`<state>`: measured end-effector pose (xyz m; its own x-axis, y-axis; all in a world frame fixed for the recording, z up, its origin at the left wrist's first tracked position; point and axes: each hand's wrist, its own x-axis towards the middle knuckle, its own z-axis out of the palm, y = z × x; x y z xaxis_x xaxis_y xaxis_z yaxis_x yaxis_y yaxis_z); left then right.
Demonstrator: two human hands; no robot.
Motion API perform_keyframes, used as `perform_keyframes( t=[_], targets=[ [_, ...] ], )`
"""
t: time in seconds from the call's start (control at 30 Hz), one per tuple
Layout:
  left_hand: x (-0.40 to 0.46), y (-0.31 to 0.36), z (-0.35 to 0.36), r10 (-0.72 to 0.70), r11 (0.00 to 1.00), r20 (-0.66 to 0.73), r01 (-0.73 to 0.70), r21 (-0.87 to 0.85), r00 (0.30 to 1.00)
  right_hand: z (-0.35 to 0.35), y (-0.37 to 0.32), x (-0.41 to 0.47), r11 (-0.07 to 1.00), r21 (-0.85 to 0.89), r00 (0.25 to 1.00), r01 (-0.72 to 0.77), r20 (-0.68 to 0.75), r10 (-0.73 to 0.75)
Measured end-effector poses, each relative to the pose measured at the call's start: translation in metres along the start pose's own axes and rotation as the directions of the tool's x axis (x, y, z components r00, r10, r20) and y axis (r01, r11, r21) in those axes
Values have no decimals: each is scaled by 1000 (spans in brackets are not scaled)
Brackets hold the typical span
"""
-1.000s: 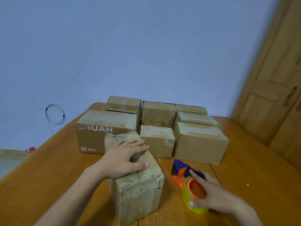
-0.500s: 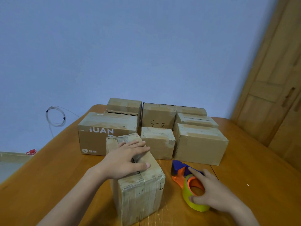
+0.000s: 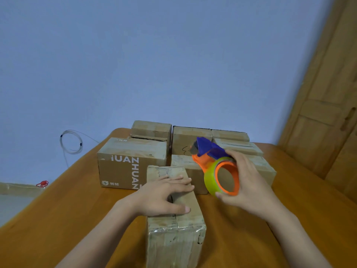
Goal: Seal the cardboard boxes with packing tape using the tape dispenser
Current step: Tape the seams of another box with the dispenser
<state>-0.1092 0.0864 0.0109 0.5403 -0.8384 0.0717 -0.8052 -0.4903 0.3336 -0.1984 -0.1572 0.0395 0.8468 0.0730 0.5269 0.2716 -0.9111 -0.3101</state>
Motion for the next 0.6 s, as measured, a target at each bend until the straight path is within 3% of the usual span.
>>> perform_keyframes(
  t=[0.13,0.2,0.27,0.33,0.37,0.43,0.5,0.6],
  targets=[
    [7,2,0,68,995,-3,-68,-74,998,2,-7,14,989,-100,994,107,-22,-110],
    [9,1,-2,86,967,-6,-85,-240,996,4,-8,18,974,-173,987,144,-39,-153],
    [12,2,-4,42,894,-111,-87,-440,993,5,-10,21,967,-199,982,159,-72,-176],
    [14,7,-9,-141,751,-280,-82,-655,949,6,-13,24,966,-202,979,163,-91,-184],
    [17,9,-14,-269,631,-304,-71,-773,914,6,-14,24,963,-207,977,170,-94,-193],
    [25,13,-24,-430,330,-206,-60,-942,879,8,-16,26,955,-221,970,199,-95,-224],
    [30,22,-36,-464,103,-78,-34,-994,883,11,-18,27,952,-222,964,211,-114,-241],
    [33,34,-46,-455,-71,-14,-52,-996,890,12,-18,28,954,-232,961,190,-155,-229]
  ],
)
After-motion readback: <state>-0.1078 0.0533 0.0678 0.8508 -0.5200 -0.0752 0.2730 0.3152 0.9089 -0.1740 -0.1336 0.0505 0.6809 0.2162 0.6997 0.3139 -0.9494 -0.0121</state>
